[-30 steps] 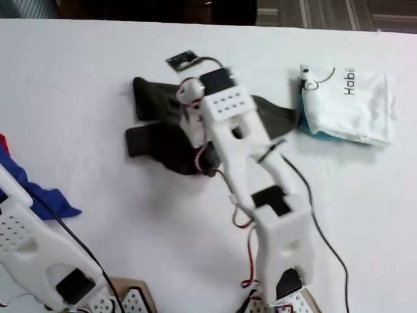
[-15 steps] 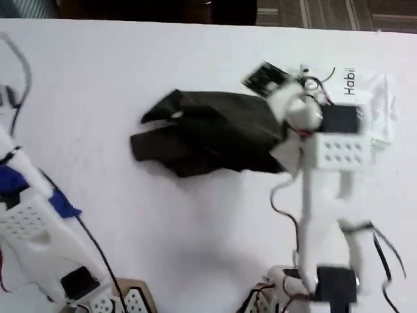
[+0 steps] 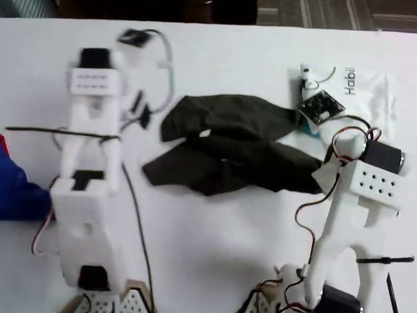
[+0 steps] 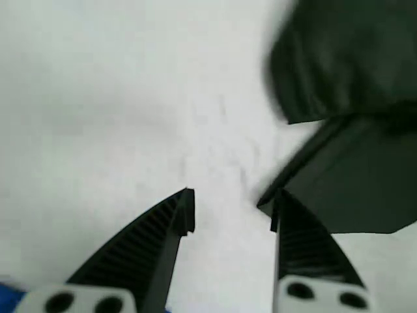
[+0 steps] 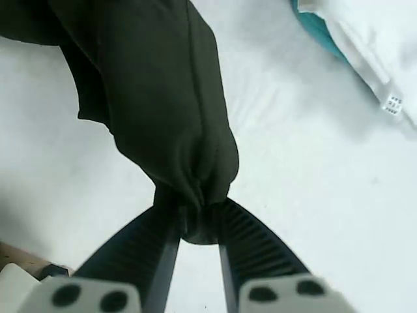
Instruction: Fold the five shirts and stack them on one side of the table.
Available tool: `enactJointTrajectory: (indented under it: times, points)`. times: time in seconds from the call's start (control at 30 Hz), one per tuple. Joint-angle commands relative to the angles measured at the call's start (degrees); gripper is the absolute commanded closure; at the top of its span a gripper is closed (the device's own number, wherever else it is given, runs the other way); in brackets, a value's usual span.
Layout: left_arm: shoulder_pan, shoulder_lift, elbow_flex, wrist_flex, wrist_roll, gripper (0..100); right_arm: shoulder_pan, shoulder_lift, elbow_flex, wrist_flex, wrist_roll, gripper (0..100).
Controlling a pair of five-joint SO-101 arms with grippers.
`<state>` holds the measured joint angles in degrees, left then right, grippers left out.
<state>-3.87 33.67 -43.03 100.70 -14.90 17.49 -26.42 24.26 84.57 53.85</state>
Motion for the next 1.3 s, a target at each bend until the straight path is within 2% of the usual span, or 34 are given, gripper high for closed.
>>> enactJointTrajectory:
  times: [0.0, 0.13, 0.3, 0.47, 0.7, 0.9, 1.1, 1.27]
  points:
    - [4.8, -0.6, 0.1, -2.6, -0.2, 77, 0.9, -2.9, -0.2, -0.8, 0.4, 98.0]
    - [5.5, 0.7, 0.2, -6.4, -0.6, 72, 0.9, -2.9, -0.1, -0.7, 0.4, 98.0]
    - [5.8, 6.9, -0.3, -7.1, -0.4, 72, 1.0, -2.9, -0.1, -0.7, 0.4, 98.0]
    - [5.8, 11.6, -0.3, -12.0, 1.7, 72, 1.0, -2.9, -0.1, -0.7, 0.4, 98.0]
    - [7.5, 13.0, 0.0, -16.9, 3.9, 72, 1.0, -2.9, -0.1, -0.7, 0.4, 98.0]
    - [8.2, 14.9, -0.3, -17.8, 3.9, 72, 1.0, -2.9, 0.0, -0.6, 0.4, 98.0]
    - [9.1, 18.3, -0.3, -18.7, 3.8, 85, 1.0, -2.9, 0.6, -0.6, 0.4, 98.0]
    - [10.3, 18.8, -0.1, -20.0, 3.8, 87, 1.0, -2.9, 4.4, -0.9, 0.4, 98.0]
